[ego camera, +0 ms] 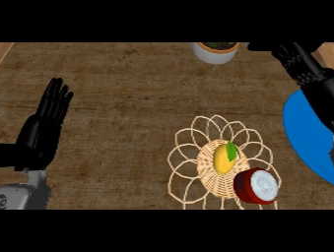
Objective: Pick the lemon from the placemat and place it in the plate
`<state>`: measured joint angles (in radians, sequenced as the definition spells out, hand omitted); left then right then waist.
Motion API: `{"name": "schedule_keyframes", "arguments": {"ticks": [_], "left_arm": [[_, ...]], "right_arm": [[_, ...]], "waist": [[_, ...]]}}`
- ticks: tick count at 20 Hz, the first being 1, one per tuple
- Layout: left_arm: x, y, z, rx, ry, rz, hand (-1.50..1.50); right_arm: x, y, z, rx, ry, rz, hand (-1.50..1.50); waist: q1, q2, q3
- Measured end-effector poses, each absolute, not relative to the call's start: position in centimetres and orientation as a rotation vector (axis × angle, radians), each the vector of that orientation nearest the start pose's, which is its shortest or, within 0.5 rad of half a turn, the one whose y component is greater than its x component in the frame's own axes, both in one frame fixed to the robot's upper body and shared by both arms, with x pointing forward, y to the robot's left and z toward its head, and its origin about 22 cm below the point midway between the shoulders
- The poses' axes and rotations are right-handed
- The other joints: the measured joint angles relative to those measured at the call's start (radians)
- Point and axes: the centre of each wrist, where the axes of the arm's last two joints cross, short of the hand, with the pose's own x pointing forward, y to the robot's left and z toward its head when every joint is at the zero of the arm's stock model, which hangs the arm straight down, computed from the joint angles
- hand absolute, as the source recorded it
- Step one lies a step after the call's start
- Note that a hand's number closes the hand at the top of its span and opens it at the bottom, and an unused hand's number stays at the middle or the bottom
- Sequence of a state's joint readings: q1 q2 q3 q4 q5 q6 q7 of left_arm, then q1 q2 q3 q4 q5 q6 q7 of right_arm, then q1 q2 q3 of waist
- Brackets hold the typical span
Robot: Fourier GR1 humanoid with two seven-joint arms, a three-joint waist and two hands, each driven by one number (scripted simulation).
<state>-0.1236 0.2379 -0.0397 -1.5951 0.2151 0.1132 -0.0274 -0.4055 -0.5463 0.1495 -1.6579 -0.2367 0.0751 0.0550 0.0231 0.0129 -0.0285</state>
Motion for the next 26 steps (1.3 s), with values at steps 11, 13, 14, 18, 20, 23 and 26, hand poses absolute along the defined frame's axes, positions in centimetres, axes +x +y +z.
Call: {"name": "schedule_keyframes", "arguments": {"ticks": [11, 13, 14, 18, 20, 23, 26], "left_arm": [[24.9, 27.8, -0.4, 0.233, -1.379, 0.004, 0.0], [24.4, 27.6, -0.9, 0.245, -1.343, 0.001, 0.0], [24.3, 27.6, -1.2, 0.249, -1.328, 0.006, 0.0], [24.3, 26.9, -1.5, 0.247, -1.298, 0.004, 0.0], [24.2, 26.7, -1.6, 0.246, -1.291, -0.002, 0.0], [24.5, 26.5, -1.7, 0.249, -1.286, -0.011, 0.0], [24.8, 26.2, -1.3, 0.25, -1.284, -0.022, 0.0]], "right_arm": [[29.3, -27.2, 12.9, -0.456, -1.766, 0.722, 1.5], [28.0, -26.5, 9.7, -0.496, -1.775, 0.606, 1.5], [27.4, -26.1, 8.3, -0.471, -1.776, 0.508, -1.5], [25.0, -23.7, 3.9, -0.264, -1.854, 0.242, -1.5], [23.4, -23.6, 1.5, -0.201, -1.872, 0.268, -1.5], [22.4, -24.2, -0.3, -0.214, -1.856, 0.41, -1.5], [22.4, -24.9, -0.2, -0.308, -1.813, 0.562, -1.5]], "waist": [[-0.05, -0.018, 0.016], [-0.057, -0.017, 0.023], [-0.062, -0.016, 0.026], [-0.056, -0.012, 0.034], [-0.046, -0.012, 0.033], [-0.035, -0.013, 0.03], [-0.029, -0.015, 0.027]]}}
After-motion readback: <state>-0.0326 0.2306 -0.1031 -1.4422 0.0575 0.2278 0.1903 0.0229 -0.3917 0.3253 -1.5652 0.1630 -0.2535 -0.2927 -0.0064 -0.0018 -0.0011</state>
